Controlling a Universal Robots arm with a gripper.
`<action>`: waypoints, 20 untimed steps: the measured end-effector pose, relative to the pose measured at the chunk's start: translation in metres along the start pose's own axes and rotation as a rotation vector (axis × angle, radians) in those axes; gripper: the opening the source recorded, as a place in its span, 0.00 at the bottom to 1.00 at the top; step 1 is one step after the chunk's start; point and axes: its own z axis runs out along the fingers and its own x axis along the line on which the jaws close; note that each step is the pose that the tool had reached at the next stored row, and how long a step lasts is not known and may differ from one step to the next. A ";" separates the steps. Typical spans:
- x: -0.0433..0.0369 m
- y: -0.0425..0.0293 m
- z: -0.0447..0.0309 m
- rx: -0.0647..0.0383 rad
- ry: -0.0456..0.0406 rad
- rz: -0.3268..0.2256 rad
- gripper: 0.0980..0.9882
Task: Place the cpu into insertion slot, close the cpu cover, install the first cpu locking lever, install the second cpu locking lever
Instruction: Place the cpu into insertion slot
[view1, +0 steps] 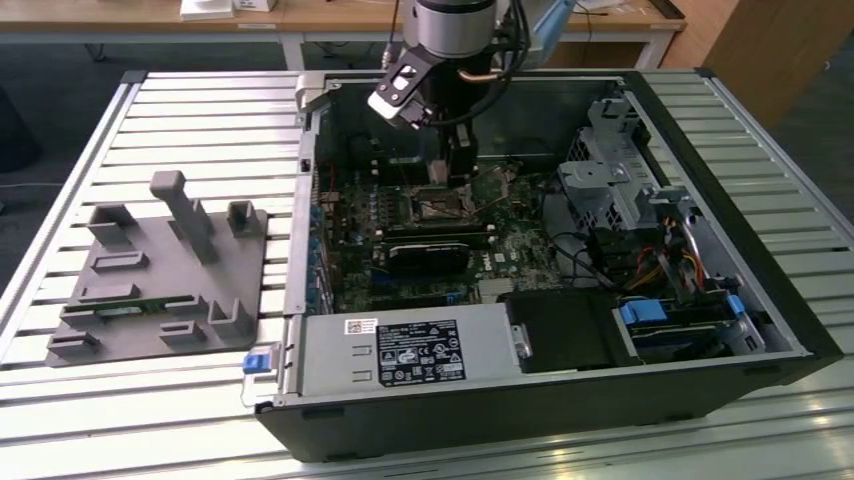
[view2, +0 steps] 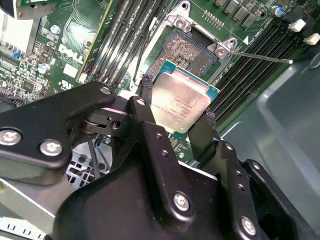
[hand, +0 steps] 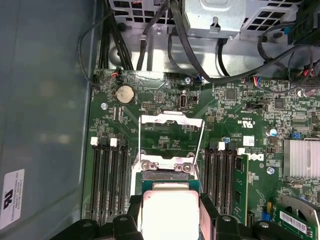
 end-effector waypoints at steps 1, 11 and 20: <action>0.0000 -0.0002 0.0012 0.000 0.0000 0.000 0.49; 0.0007 -0.0042 0.0127 0.000 -0.0001 0.001 0.49; 0.0014 -0.0071 0.0236 0.000 -0.0006 0.008 0.49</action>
